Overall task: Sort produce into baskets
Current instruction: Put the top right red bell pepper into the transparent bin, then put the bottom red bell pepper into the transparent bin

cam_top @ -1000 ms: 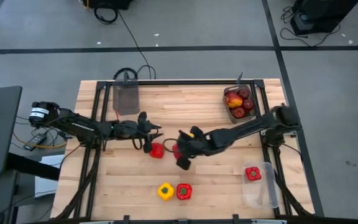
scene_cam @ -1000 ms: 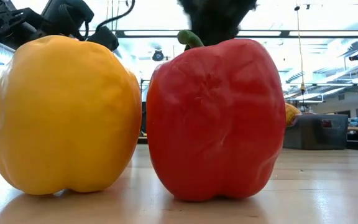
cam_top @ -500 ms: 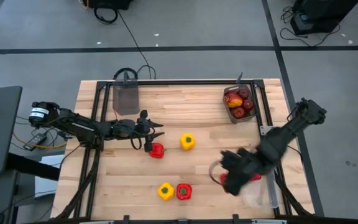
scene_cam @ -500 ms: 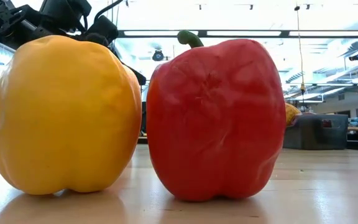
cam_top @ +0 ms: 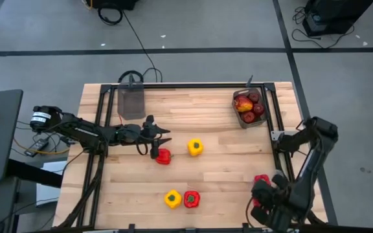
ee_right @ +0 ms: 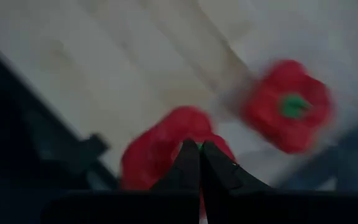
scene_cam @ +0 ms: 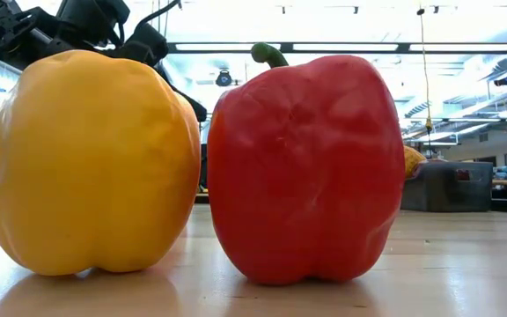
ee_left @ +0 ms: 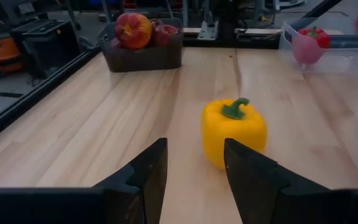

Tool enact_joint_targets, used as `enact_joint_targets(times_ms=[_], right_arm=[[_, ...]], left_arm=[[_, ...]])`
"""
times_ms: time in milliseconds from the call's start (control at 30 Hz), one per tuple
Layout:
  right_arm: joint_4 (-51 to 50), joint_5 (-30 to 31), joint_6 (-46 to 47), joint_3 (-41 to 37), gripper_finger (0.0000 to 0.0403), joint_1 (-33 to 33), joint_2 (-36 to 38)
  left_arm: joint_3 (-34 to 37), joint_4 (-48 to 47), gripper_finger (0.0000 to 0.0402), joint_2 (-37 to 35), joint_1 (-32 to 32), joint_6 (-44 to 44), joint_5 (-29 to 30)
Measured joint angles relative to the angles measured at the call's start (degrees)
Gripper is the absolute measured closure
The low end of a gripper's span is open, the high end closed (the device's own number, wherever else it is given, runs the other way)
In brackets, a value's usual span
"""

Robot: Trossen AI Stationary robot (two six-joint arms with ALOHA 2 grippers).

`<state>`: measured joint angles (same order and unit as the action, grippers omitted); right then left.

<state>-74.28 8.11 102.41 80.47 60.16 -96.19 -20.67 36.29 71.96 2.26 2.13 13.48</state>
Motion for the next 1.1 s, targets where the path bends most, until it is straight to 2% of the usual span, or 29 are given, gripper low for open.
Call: enact_joint_targets(times_ms=[167, 433, 533, 633, 967, 1100], right_arm=[[-2.2, -1.9, 5.6, 0.0, 0.0398, 2.7, -4.4], [0.7, 4.8, 14.1, 0.0, 0.0398, 4.9, -8.7], [2.1, 4.5, 16.3, 0.0, 0.0392, 5.4, -10.0], [2.9, 4.4, 16.1, 0.2, 0.0372, 5.8, -11.1], [2.4, 4.5, 16.0, 0.2, 0.0268, 5.8, -10.4], [1.7, 8.4, 17.8, 0.2, 0.0252, 5.8, -8.5]], left_arm=[[0.0, 1.7, 0.0238, 0.0, 0.0, -1.7, -0.7], [-1.3, 4.7, 0.0239, 0.0, 0.0, -5.0, -0.7], [-1.3, 4.6, 0.0239, 0.0, 0.0, -4.9, -0.7], [-1.3, 4.5, 0.0239, 0.0, 0.0, -4.3, -0.7], [-1.3, 4.5, 0.0239, 0.0, 0.0, -1.7, -0.6], [-1.3, 4.5, 0.0239, 0.0, 0.0, -1.8, 0.0]])
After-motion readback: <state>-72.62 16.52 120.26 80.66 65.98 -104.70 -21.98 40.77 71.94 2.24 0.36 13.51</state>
